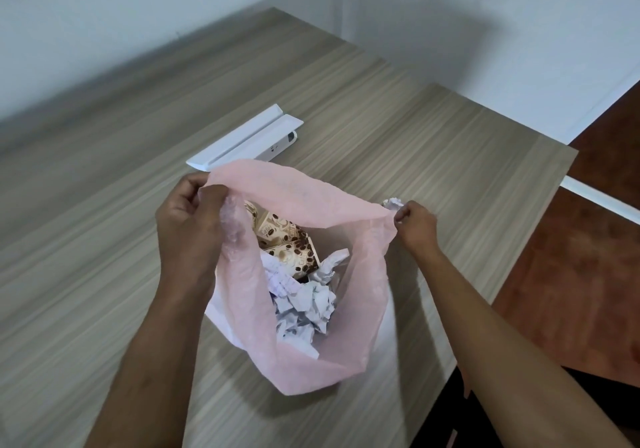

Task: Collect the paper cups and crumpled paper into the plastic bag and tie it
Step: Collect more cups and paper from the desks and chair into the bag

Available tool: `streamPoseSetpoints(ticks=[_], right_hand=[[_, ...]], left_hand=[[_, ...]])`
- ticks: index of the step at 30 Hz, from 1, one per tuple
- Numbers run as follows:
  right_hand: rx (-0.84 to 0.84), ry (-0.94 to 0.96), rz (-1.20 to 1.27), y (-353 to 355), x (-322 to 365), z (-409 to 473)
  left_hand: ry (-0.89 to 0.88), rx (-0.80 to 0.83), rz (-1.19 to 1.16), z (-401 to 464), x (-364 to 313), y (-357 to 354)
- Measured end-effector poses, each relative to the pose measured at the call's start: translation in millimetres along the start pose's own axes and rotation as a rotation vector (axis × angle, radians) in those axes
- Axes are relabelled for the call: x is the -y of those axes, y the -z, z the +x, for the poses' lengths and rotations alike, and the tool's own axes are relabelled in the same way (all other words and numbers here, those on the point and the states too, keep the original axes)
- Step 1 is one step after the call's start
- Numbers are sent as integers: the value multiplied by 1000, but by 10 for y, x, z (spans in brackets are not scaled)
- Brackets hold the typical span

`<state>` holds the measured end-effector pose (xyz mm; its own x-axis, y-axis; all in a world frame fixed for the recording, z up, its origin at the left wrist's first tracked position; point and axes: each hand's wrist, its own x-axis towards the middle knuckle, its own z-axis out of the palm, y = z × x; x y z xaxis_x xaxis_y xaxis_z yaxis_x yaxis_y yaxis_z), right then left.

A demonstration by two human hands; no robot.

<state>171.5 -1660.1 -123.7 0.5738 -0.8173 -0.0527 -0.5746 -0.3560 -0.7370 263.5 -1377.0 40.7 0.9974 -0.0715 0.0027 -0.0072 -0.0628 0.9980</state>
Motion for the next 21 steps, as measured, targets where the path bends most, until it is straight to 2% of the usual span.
streamPoseSetpoints(ticks=[5, 7, 10, 12, 14, 17, 18, 19, 21], right_hand=[[-128, -119, 353, 366, 437, -501], [-78, -90, 481, 588, 705, -789], [229, 81, 615, 892, 1023, -1243], [447, 134, 480, 866, 1171, -1490], [550, 159, 344, 689, 1313, -1668], [758, 335, 89, 434, 1449, -1793], [760, 369, 26, 404, 1443, -1800], [654, 364, 9, 406, 1419, -1783], [224, 286, 16, 410, 1275, -1685]], left_hand=[[-3, -60, 60, -64, -21, 254], [-28, -105, 112, -102, -53, 354], [-67, -162, 182, -144, -128, 498], [-74, -166, 248, -144, -161, 553], [-75, -147, 340, -137, -186, 573], [-51, -99, 452, -146, -235, 563], [-41, -91, 489, -150, -252, 563], [-40, -89, 522, -154, -269, 569], [-64, -74, 561, -160, -282, 613]])
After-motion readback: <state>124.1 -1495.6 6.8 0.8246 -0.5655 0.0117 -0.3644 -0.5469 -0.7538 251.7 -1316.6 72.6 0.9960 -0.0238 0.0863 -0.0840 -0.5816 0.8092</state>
